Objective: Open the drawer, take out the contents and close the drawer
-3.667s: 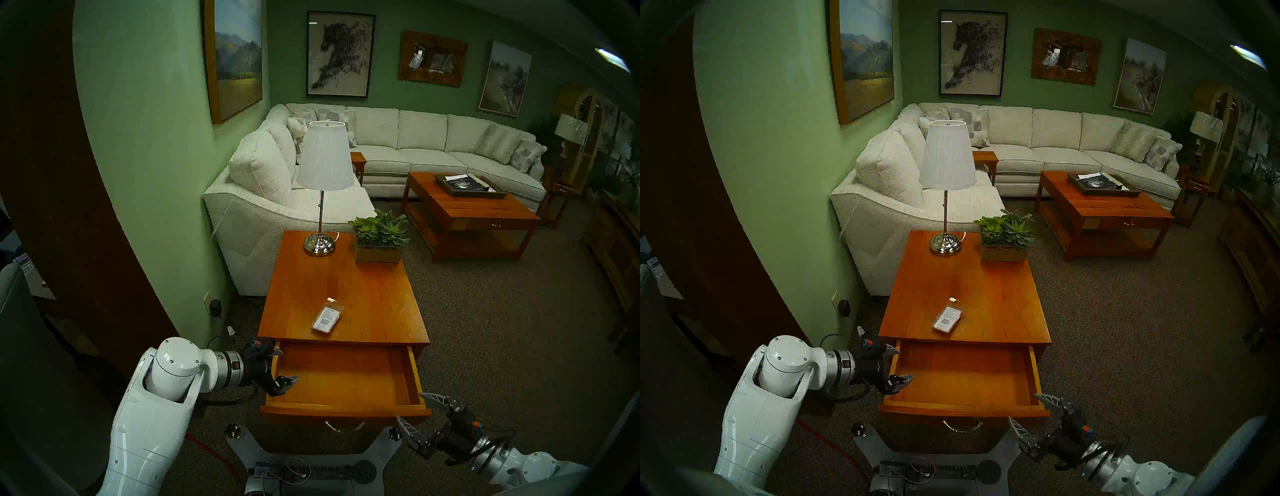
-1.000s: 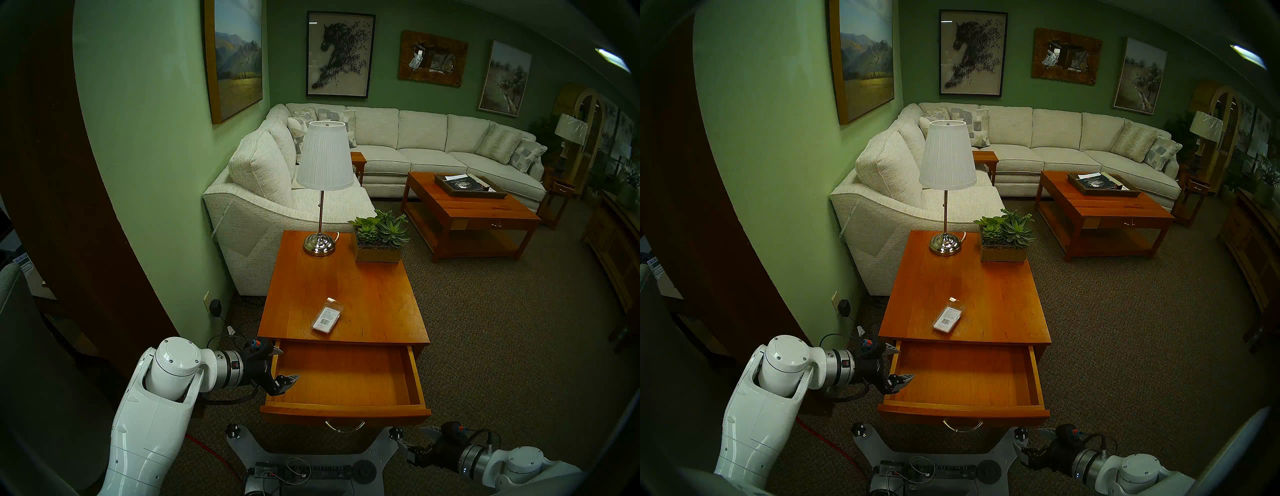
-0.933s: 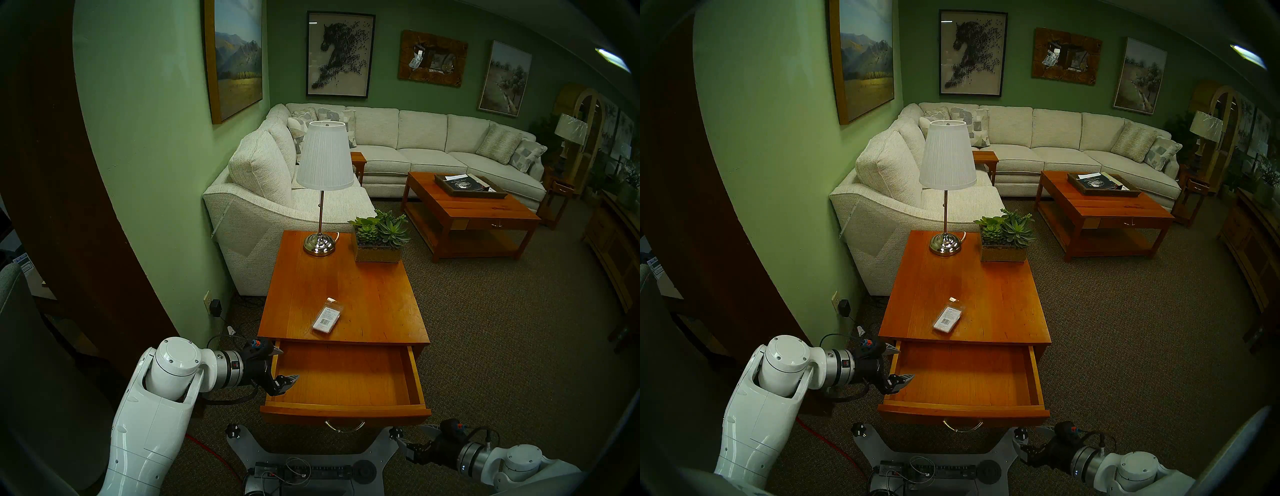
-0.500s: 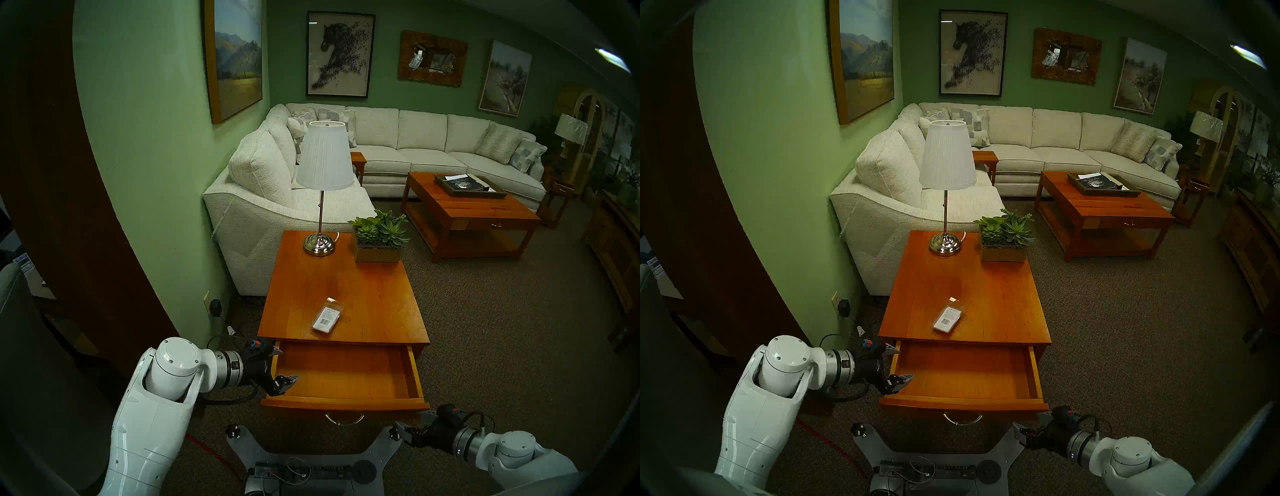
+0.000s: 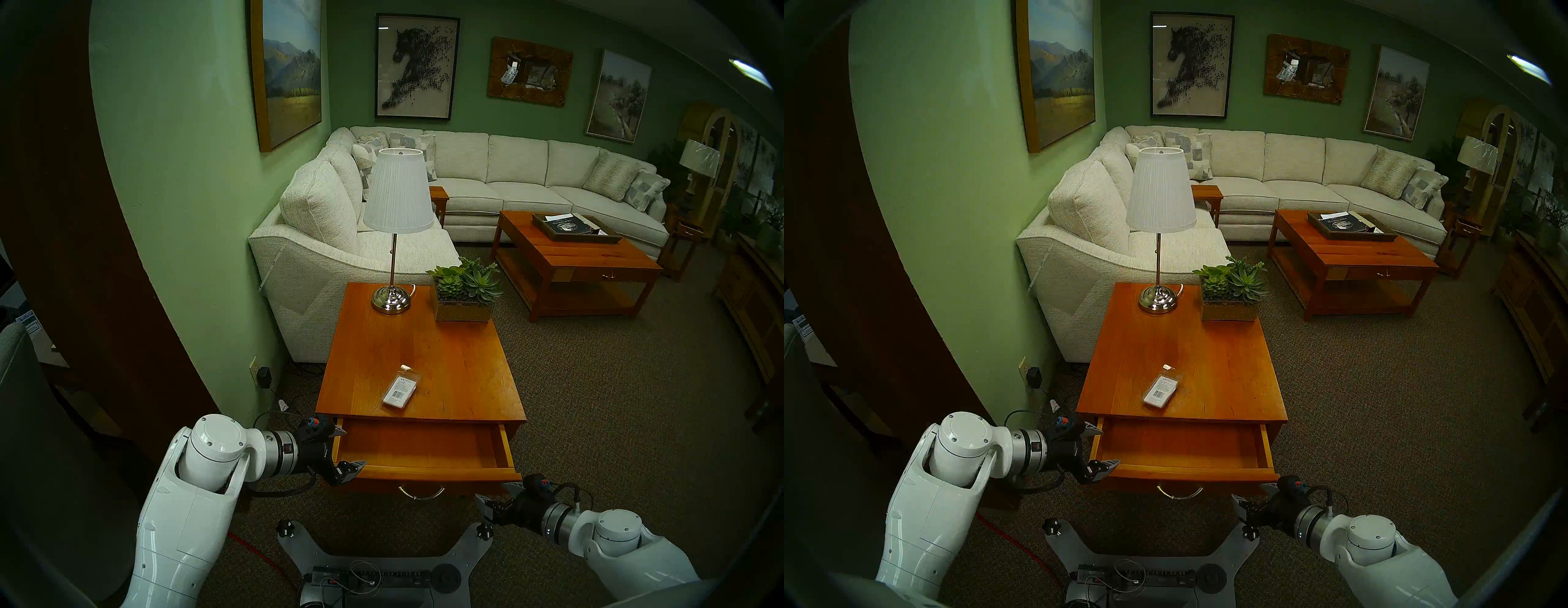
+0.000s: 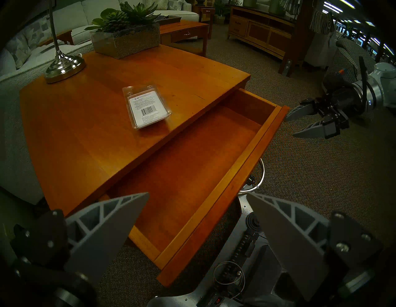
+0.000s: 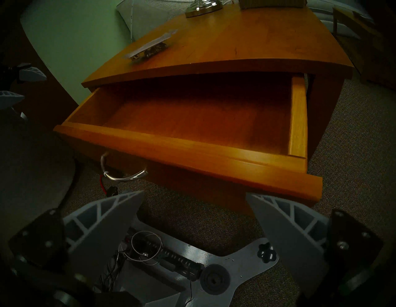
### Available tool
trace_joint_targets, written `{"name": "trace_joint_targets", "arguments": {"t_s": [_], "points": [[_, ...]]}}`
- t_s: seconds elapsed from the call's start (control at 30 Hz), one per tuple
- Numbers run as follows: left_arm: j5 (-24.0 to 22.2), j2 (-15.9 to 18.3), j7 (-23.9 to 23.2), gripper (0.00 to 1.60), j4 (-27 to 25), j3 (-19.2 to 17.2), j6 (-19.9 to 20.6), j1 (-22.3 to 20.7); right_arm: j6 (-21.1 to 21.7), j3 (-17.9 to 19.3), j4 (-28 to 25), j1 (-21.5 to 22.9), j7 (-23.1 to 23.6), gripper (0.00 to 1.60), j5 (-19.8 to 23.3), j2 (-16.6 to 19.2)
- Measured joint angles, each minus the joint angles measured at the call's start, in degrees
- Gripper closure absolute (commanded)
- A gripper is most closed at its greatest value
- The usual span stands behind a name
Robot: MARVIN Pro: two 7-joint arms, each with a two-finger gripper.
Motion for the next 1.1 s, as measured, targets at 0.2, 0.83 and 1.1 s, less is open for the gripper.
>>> {"name": "trace_joint_targets", "arguments": {"t_s": [0.2,0.83,1.1], "points": [[0.0,0.0,0.0,0.0,0.1,0.0,-0.1,0.0,0.0,0.0,0.7,2.7,-0.1,0.0,-1.1,-1.6],[0.2,-0.2,-0.1,0.0,0.6,-0.1,-0.3,0.0,-0.1,-0.3,5.8,12.4,-2.6,0.0,-3.7,-6.5],[0.2,-0.2,-0.2,0.0,0.6,-0.2,-0.4,0.0,-0.2,-1.9,10.3,16.0,-2.9,0.0,-5.2,-8.7]]}}
